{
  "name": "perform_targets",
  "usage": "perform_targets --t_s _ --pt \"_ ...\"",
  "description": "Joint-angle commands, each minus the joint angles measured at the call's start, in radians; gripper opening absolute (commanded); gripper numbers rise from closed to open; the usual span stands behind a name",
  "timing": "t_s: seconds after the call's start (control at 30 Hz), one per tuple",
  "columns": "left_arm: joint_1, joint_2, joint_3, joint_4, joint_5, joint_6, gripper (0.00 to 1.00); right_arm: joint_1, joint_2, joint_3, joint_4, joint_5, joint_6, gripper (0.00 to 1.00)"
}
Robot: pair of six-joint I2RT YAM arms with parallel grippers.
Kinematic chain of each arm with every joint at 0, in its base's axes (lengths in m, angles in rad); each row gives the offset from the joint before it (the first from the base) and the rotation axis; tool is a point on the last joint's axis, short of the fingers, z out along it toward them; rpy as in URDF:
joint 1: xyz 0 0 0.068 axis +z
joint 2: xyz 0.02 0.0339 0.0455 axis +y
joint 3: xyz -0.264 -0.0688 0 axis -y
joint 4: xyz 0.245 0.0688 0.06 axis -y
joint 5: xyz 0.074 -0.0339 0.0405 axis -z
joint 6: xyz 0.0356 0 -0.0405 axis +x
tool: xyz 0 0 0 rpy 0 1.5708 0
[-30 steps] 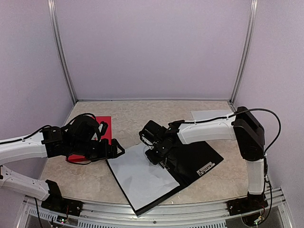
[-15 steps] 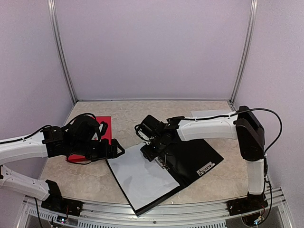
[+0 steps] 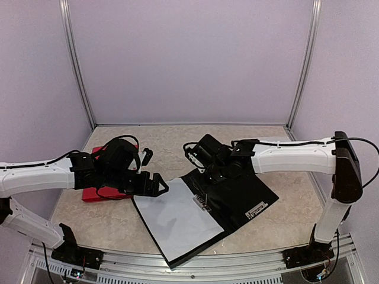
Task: Put the files into the folder
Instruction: Hold the spring clip on the folder from the folder.
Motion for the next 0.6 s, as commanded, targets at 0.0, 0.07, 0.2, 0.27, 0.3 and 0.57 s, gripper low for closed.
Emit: perform_targets --t_s 0.0,0.07,0.2,0.27,0.3,0.57 --pt "0.005 0.076 0.099 0.103 0.091 0.191 0.90 -0.012 -0.104 -0.133 0.028 0.022 0.062 0.55" --pt "0.004 0.143 0.150 0.130 0.137 0.257 0.90 -0.019 -0.156 -0.199 0.055 0.017 0.094 0.54" --pt "0.003 0.291 0.296 0.128 0.207 0.349 0.85 -0.030 -0.254 -0.345 0.110 -0.004 0.157 0.53" --pt "0.003 0.365 0.361 0.117 0.234 0.380 0.83 -0.032 -0.304 -0.415 0.135 -0.006 0.191 0.51" --pt "0.003 0.412 0.387 0.119 0.248 0.392 0.82 -0.034 -0.329 -0.454 0.151 -0.010 0.208 0.49" --pt "0.025 0.590 0.491 0.162 0.393 0.394 0.73 -0.038 -0.490 -0.749 0.432 -0.092 0.300 0.35"
